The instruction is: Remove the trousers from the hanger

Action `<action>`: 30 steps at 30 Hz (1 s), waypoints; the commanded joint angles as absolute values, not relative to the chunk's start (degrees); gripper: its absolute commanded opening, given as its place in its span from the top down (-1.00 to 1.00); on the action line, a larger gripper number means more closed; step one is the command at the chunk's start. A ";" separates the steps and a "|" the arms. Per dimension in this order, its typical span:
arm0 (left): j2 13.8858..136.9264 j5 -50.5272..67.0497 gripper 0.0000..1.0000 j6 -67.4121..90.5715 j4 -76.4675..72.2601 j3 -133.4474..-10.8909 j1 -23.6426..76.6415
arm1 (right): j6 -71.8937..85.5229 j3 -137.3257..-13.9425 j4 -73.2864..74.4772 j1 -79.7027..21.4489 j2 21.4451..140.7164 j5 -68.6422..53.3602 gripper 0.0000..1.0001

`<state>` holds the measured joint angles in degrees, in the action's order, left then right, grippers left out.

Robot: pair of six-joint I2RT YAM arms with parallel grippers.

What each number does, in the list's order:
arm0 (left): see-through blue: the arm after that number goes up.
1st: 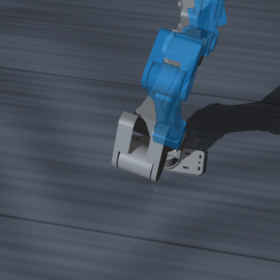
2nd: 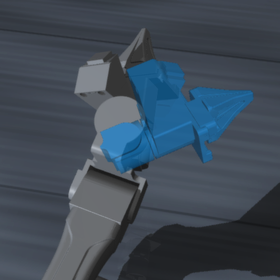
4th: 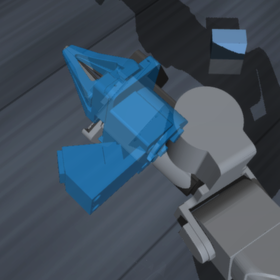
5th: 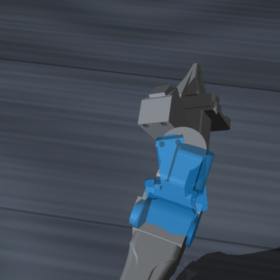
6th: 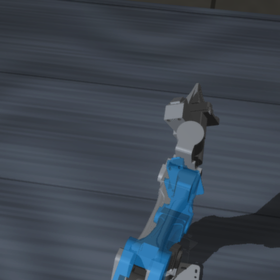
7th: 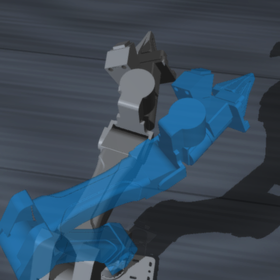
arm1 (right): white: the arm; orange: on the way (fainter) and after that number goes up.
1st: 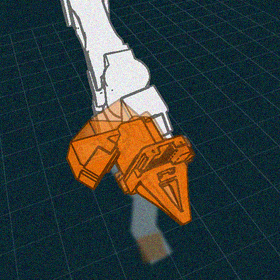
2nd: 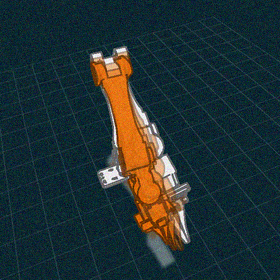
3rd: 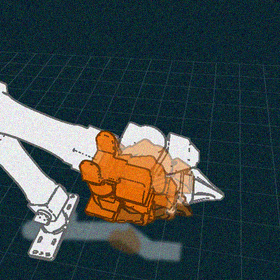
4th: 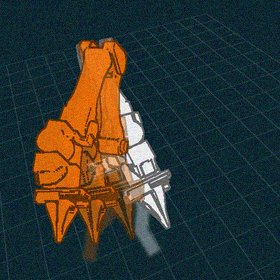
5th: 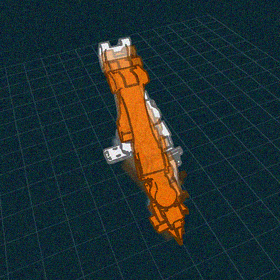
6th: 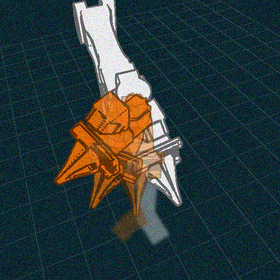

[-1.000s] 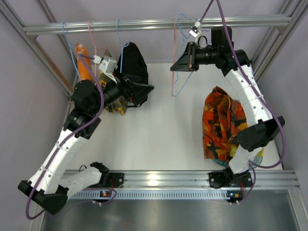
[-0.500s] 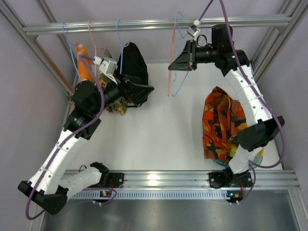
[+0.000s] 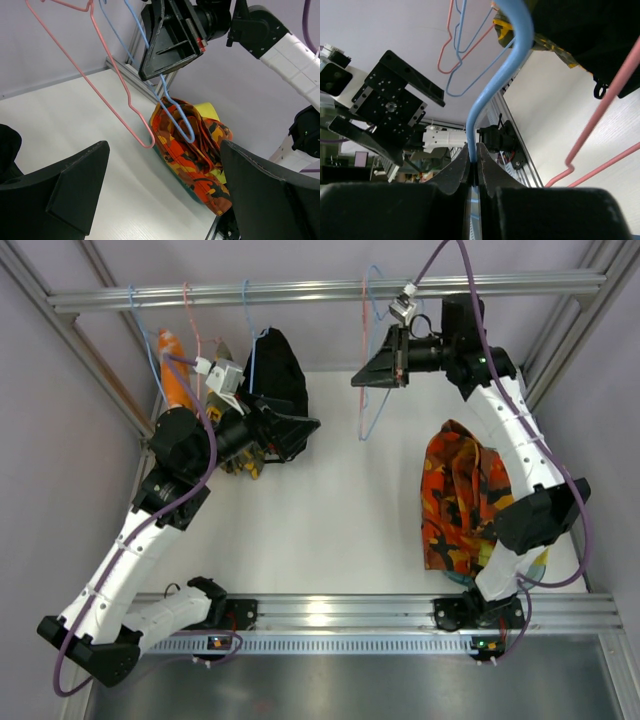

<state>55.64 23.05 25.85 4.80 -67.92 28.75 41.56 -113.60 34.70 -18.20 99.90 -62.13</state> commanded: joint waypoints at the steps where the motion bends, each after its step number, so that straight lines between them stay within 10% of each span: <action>1: 55.55 22.77 -0.97 26.45 1.76 -68.29 28.56 | 43.50 -109.79 25.66 -15.91 99.50 -58.62 0.89; 12: 55.37 23.11 -0.97 26.19 1.76 -68.12 28.48 | 44.30 -106.08 23.91 -15.73 98.18 -59.41 0.58; 30: 54.85 23.29 -0.97 26.45 1.93 -67.76 28.56 | 43.59 -98.00 23.82 -13.62 90.71 -59.33 0.67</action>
<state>55.86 23.07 26.46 4.78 -67.81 28.75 43.24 -98.89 25.32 -14.72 93.60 -59.24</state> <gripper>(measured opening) 0.983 0.167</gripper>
